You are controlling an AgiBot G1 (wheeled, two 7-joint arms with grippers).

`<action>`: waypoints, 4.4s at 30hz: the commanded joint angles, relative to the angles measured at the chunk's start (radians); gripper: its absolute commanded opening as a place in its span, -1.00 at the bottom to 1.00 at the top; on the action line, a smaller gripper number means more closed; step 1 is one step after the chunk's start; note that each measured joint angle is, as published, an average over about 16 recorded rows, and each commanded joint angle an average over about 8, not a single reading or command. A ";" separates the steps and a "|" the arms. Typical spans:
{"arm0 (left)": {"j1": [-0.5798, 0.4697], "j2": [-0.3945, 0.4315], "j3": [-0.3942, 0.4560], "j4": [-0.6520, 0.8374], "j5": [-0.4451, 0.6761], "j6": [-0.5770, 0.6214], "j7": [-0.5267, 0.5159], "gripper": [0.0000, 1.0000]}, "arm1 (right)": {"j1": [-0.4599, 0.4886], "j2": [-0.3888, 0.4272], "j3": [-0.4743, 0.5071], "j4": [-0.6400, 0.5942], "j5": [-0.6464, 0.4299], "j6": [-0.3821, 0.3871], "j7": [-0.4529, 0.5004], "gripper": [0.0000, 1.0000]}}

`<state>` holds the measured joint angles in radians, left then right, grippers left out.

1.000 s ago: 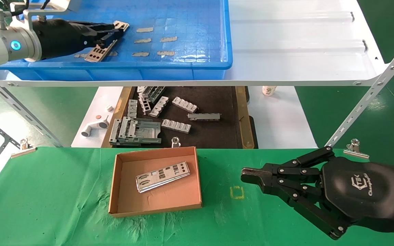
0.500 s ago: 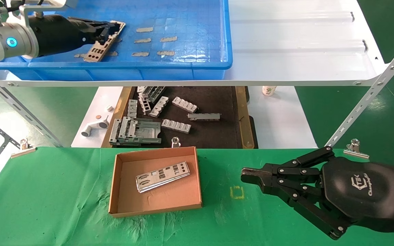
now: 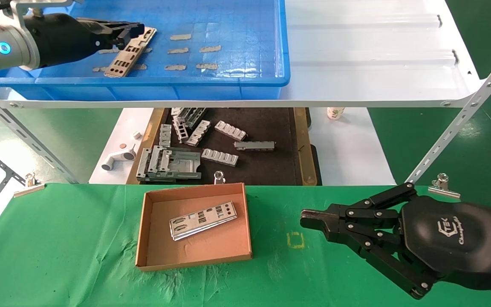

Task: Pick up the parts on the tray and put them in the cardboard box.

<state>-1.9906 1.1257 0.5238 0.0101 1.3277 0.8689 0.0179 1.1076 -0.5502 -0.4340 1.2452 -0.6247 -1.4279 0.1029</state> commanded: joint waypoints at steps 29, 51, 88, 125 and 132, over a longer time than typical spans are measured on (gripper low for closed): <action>0.017 0.013 0.011 0.006 0.015 -0.043 -0.082 0.73 | 0.000 0.000 0.000 0.000 0.000 0.000 0.000 -1.00; 0.020 0.008 0.013 -0.012 0.018 -0.030 -0.075 -1.00 | 0.000 0.000 0.000 0.000 0.000 0.000 0.000 -1.00; 0.025 -0.003 0.010 -0.017 0.014 -0.032 -0.037 1.00 | 0.000 0.000 0.000 0.000 0.000 0.000 0.000 -1.00; 0.042 0.023 0.008 -0.002 0.011 -0.069 -0.049 -1.00 | 0.000 0.000 0.000 0.000 0.000 0.000 0.000 -1.00; 0.043 0.023 0.009 -0.006 0.012 -0.071 -0.049 -1.00 | 0.000 0.000 0.000 0.000 0.000 0.000 0.000 -1.00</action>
<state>-1.9481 1.1485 0.5328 0.0046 1.3403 0.7982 -0.0315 1.1076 -0.5502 -0.4341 1.2452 -0.6246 -1.4278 0.1029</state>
